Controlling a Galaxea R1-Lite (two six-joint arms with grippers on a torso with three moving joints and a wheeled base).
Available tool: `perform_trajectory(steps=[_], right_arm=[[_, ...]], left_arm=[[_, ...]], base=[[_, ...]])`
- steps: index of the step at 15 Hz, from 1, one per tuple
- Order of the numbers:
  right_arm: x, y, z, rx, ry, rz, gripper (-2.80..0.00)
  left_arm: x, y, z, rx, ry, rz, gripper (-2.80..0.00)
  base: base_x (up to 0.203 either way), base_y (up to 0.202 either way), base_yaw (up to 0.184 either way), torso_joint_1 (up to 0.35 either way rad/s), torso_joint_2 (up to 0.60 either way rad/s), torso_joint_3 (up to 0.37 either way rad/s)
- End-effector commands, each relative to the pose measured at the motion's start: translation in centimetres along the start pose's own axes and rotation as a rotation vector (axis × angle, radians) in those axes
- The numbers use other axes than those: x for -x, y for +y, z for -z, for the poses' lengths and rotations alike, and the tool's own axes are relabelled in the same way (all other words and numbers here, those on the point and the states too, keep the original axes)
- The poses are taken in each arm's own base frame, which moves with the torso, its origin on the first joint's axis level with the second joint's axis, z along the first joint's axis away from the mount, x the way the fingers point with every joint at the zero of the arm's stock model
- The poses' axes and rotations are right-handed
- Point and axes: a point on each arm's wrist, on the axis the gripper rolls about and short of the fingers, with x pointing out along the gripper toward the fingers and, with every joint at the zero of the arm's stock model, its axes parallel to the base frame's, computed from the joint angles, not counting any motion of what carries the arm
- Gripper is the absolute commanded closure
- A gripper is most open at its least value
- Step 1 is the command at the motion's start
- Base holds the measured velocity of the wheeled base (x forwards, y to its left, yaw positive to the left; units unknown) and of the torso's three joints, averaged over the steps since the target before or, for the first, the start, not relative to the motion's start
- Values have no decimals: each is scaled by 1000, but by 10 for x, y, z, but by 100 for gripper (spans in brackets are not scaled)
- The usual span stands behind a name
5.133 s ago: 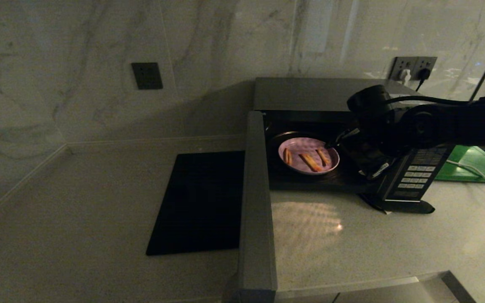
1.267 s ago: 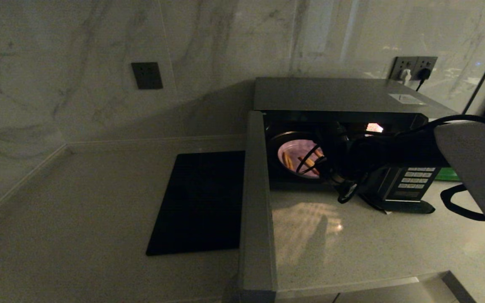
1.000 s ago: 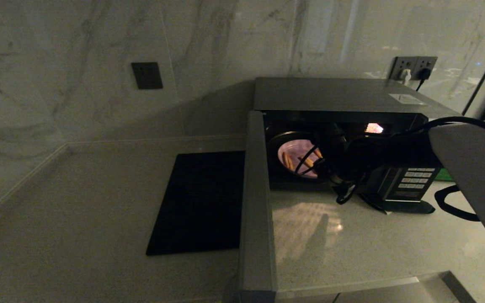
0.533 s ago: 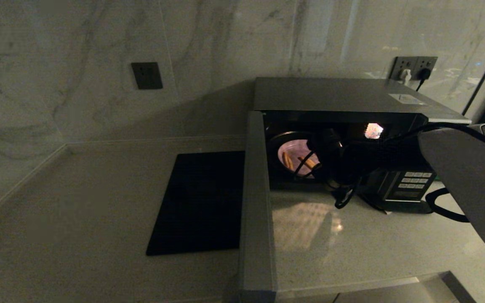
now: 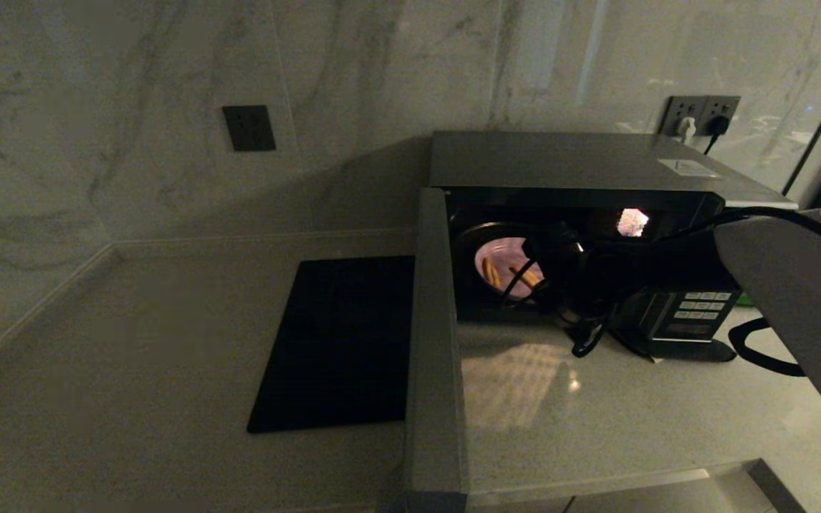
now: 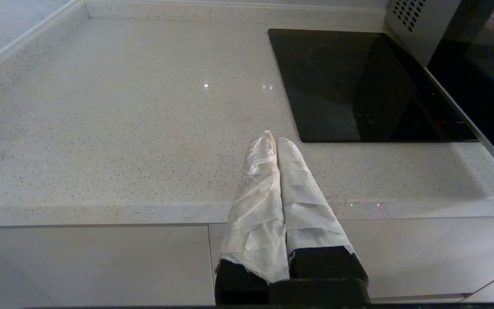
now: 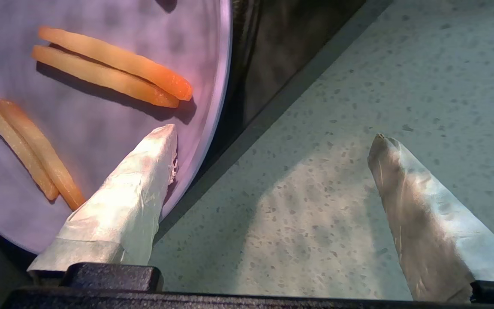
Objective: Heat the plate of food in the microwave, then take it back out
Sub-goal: Take the plate out of the microwave
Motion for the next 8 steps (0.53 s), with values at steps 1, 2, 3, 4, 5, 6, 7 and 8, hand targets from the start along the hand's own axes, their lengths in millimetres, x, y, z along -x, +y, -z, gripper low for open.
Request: perform_trajectory(steps=[1, 2, 3, 4, 5, 6, 7, 8], right_arm=[[4, -2, -4, -11, -5, 3, -280], [6, -2, -5, -14, -8, 2, -280], [7, -2, -6, -14, -10, 2, -280], [8, -2, -7, -17, -11, -1, -280], [9, -3, -7, -15, -11, 4, -280], [9, -4, -7, -13, -9, 9, -280], [9, -4, -7, -12, -9, 11, -280], [9, -4, -7, -13, -9, 10, -280]], left_arm=[[0, 0, 0, 1, 0, -1, 0], [0, 0, 0, 1, 1, -1, 0], [0, 0, 0, 1, 1, -1, 0], [0, 0, 0, 1, 1, -1, 0], [0, 0, 0, 1, 1, -1, 0], [0, 0, 0, 1, 1, -1, 0], [0, 0, 0, 1, 1, -1, 0], [0, 0, 0, 1, 1, -1, 0]], base=[[0, 0, 0, 0, 0, 0], [0, 0, 0, 0, 0, 0], [0, 0, 0, 0, 0, 0], [0, 0, 0, 0, 0, 0], [0, 0, 0, 0, 0, 0], [0, 0, 0, 0, 0, 0], [0, 0, 0, 0, 0, 0], [0, 0, 0, 0, 0, 0]])
